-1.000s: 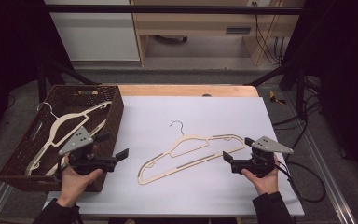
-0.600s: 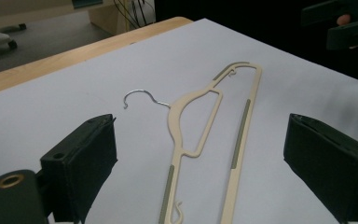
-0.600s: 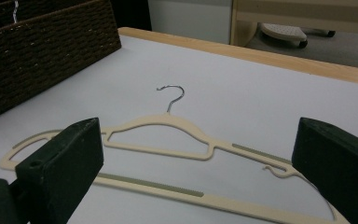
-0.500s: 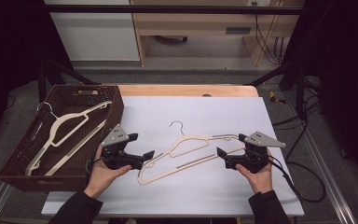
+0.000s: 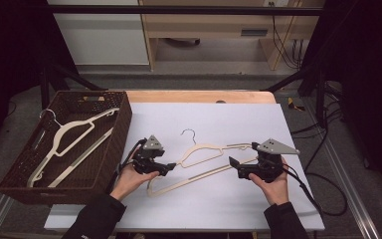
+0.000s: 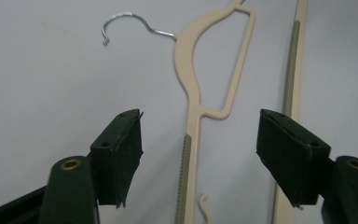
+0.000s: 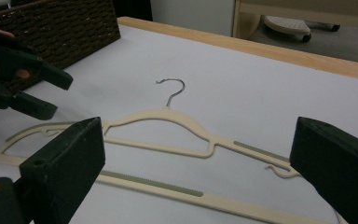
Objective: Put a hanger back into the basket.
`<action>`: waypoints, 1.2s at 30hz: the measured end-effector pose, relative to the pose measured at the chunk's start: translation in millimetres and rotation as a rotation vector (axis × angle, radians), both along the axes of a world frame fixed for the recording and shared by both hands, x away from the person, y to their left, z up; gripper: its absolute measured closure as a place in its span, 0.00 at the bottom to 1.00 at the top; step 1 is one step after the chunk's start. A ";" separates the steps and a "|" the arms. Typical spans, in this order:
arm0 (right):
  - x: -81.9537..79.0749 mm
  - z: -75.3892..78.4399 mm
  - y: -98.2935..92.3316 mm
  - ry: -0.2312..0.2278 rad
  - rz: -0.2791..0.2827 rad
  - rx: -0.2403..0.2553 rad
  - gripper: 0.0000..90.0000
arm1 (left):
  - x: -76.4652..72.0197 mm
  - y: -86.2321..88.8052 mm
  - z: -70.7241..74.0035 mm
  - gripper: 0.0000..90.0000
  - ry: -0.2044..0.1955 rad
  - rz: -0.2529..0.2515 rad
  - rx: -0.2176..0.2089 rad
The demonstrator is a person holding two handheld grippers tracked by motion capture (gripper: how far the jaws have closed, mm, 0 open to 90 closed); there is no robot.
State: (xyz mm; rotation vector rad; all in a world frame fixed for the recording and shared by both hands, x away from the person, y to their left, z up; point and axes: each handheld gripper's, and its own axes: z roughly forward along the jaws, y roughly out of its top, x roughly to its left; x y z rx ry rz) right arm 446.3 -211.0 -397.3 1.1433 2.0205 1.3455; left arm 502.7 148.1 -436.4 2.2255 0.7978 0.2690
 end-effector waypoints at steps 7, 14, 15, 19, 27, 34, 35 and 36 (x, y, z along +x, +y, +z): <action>0.9 -2.2 2.1 0.005 0.009 -0.014 0.04 | 11.8 -3.6 -17.9 0.54 0.057 -0.020 0.091; 0.5 -2.9 2.8 0.007 0.013 -0.016 0.04 | 14.7 -4.6 -25.3 0.68 0.079 -0.037 0.126; 0.6 -2.9 3.0 0.007 0.012 -0.016 0.04 | 14.8 -5.0 -26.3 0.70 0.081 -0.043 0.132; 0.5 -3.1 3.2 0.008 0.014 -0.015 0.04 | 14.0 -6.1 -26.7 0.76 0.064 -0.042 0.157; 2.5 -3.5 6.3 0.013 0.025 -0.023 0.03 | 11.1 -10.1 -25.4 0.83 0.085 -0.032 0.174; 4.6 -2.7 13.3 0.017 0.039 -0.023 0.03 | 6.8 -13.5 -23.6 0.87 0.106 -0.054 0.197; 4.9 -2.8 13.6 0.018 0.040 -0.027 0.03 | 6.4 -13.9 -23.6 0.87 0.106 -0.048 0.197; 5.8 -3.1 14.4 0.016 0.045 -0.028 0.03 | 6.4 -13.7 -23.7 0.88 0.106 -0.047 0.196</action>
